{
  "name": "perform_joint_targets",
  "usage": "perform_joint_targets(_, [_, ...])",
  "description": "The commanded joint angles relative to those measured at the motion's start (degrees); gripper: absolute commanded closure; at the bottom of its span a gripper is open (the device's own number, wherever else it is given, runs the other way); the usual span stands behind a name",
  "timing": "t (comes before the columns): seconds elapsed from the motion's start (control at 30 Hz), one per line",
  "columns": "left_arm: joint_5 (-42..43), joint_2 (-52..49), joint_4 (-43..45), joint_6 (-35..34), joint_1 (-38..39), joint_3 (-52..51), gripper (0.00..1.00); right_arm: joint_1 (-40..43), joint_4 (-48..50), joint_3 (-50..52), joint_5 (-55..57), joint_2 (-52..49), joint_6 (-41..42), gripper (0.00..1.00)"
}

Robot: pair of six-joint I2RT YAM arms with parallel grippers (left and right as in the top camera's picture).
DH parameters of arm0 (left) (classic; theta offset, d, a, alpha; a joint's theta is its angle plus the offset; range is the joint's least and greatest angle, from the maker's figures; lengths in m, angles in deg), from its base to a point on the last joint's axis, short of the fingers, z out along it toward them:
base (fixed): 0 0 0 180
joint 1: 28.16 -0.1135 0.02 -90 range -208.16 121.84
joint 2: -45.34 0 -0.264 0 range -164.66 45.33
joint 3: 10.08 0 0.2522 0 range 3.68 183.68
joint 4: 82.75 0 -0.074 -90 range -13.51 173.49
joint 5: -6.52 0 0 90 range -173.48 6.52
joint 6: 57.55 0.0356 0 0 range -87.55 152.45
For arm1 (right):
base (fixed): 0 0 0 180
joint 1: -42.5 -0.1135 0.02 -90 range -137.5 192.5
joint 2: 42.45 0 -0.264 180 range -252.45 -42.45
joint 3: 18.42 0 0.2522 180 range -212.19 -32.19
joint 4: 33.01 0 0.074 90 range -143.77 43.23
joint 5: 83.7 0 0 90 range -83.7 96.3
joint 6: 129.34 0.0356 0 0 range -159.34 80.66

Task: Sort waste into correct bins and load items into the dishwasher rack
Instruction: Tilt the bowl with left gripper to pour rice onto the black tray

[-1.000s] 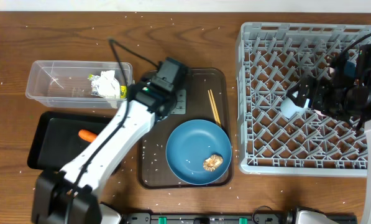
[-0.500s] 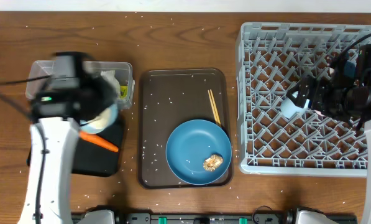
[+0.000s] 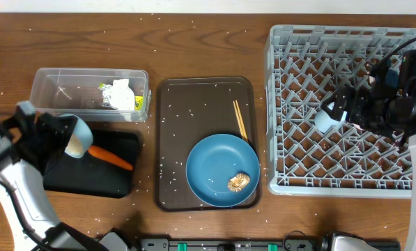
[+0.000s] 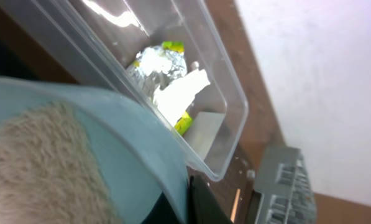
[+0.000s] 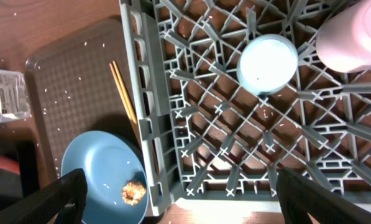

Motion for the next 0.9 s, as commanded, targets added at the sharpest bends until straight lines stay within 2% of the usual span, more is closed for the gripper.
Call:
perform_joint_targets(0.0, [16.0, 0.1, 7.3, 2.9, -5.1, -6.2, 0.94, -0.7, -0.4, -0.6, -0.6, 0.2, -1.0, 0.10])
perform_joint_targets(0.1, [23.0, 0.1, 14.6, 2.9, -9.8, -11.5, 0.94, -0.7, -0.6, -0.6, -0.6, 0.2, -1.0, 0.10])
perform_joint_targets(0.33, [29.0, 0.1, 21.7, 2.9, -17.4, -17.6, 0.94, -0.7, -0.6, -0.6, -0.6, 0.1, -1.0, 0.09])
perform_joint_targets(0.6, [36.2, 0.1, 21.7, 2.9, -22.6, -18.6, 0.94, -0.7, -0.5, -0.6, -0.6, 0.2, -1.0, 0.09])
perform_joint_targets(0.7, [35.0, 0.1, 20.6, 2.9, -23.2, -18.7, 0.94, -0.7, -0.6, -0.6, -0.6, 0.2, -1.0, 0.09])
perform_joint_targets(0.73, [32.5, 0.1, 20.5, 2.4, -23.2, -18.7, 0.94, -0.7, -0.5, -0.6, -0.6, 0.2, -1.0, 0.09])
perform_joint_targets(0.8, [35.0, 0.1, 20.2, -1.9, -23.2, -18.7, 0.94, -0.7, -0.5, -0.6, -0.7, 0.2, -0.4, 0.09])
perform_joint_targets(0.87, [36.4, 0.2, 20.4, 1.5, -23.0, -18.8, 0.94, -0.7, -0.8, -0.6, -0.8, 0.2, -0.4, 0.09])
